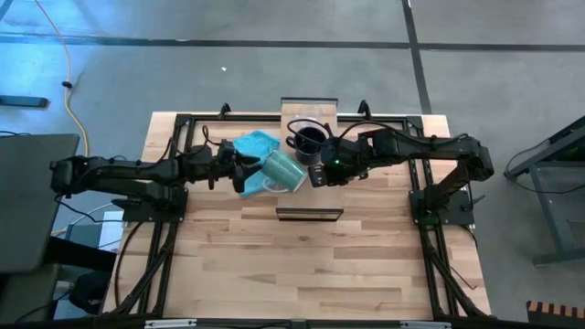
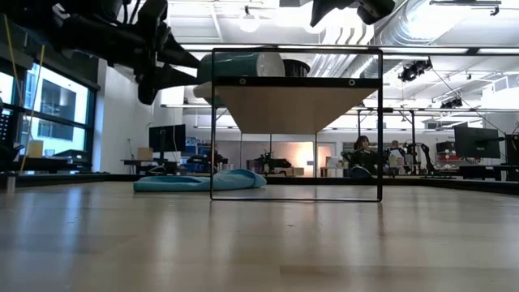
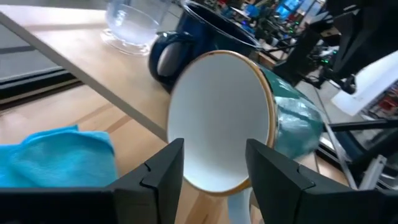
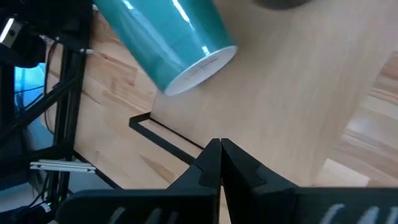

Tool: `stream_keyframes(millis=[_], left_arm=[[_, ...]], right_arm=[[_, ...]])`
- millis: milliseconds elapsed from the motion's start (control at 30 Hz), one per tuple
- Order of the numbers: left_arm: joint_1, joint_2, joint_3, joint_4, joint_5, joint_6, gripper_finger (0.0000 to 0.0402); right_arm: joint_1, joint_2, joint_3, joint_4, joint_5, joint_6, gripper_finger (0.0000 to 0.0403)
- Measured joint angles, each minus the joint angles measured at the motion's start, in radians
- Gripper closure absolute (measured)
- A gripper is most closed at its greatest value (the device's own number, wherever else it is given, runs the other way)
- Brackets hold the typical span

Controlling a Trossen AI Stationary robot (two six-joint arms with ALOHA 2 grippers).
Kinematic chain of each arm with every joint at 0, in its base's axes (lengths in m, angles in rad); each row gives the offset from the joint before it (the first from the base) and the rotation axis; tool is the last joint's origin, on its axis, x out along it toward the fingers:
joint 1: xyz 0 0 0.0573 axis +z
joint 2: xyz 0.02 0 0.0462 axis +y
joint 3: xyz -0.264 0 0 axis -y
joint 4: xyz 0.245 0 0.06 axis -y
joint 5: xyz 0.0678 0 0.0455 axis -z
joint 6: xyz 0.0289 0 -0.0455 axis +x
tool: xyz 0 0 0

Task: Stack small to large cups/mugs on shelf
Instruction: Put the light blue mug on the shelf

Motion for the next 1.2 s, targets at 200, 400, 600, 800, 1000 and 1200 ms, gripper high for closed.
stream_keyframes(millis=[200, 400, 600, 800, 1000, 1200], left_arm=[[-0.001, 0.000, 0.000, 0.000, 0.059, 0.001, 0.0241], [-0.001, 0.000, 0.000, 0.001, 0.116, 0.004, 0.0241], [-0.001, 0.000, 0.000, -0.001, 0.178, 0.007, 0.0241], [-0.001, -0.003, 0.000, -0.012, 0.208, 0.007, 0.0241], [0.000, -0.022, 0.000, -0.016, 0.208, 0.007, 0.0240], [0.000, -0.063, 0.000, -0.004, 0.211, 0.003, 0.0240]], right_arm=[[0.013, 0.000, 0.000, 0.010, 0.027, 0.000, 0.0403], [0.014, 0.014, 0.000, 0.015, 0.039, 0.002, 0.0403], [0.014, 0.037, 0.000, 0.028, 0.039, -0.018, 0.0403], [0.014, 0.044, 0.000, 0.031, 0.070, -0.038, 0.0403], [0.013, 0.032, 0.000, 0.032, 0.104, -0.045, 0.0403], [0.014, 0.017, 0.000, 0.040, 0.104, -0.073, 0.0403]])
